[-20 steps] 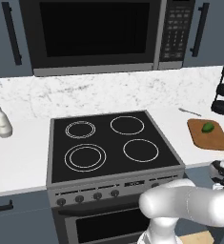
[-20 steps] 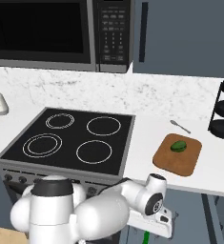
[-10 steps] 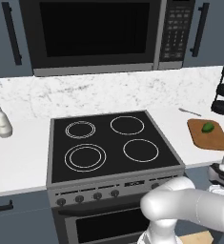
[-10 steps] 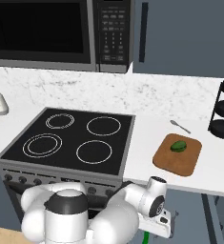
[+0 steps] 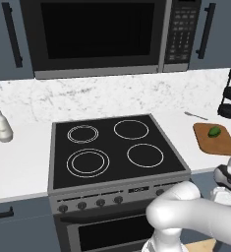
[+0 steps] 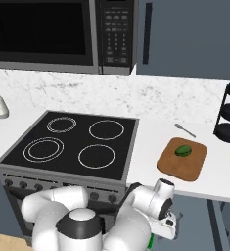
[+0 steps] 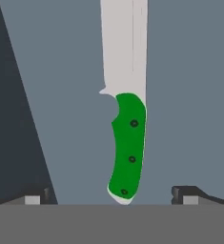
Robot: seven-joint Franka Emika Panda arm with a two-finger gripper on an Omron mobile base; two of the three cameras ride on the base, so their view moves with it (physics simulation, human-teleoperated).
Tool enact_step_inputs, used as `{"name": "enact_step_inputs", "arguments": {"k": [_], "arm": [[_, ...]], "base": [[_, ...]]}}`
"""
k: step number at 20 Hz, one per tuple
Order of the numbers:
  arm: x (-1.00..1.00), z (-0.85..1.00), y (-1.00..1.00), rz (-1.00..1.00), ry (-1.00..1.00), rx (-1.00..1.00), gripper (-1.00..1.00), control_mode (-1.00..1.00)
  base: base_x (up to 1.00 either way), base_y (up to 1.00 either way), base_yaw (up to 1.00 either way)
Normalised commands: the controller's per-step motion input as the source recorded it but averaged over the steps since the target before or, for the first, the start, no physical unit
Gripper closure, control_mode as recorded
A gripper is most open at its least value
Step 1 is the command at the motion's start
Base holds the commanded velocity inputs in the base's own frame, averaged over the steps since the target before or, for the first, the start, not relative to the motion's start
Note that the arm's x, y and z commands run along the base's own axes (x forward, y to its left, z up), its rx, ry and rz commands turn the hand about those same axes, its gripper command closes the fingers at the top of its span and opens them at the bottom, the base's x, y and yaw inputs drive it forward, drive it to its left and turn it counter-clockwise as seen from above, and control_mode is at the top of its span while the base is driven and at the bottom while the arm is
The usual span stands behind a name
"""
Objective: Place the appropriate cutting tool for cutting the avocado skin on the cutting board.
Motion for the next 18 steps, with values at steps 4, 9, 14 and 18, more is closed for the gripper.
{"name": "enact_step_inputs", "arguments": {"k": [4,9,14,18], "arm": [[0.0,-0.55,0.0,0.0,0.0,0.0,-1.0,-1.0],[-0.07,-0.15,-0.18,0.0,0.0,0.01,-1.0,-1.0],[-0.05,0.02,-0.19,0.0,0.0,0.01,-1.0,-1.0],[0.0,-0.17,-0.01,0.0,0.0,0.0,-1.0,-1.0]], "base": [[0.0,0.0,0.0],[0.0,0.0,0.0],[0.0,0.0,0.0],[0.0,0.0,0.0]]}}
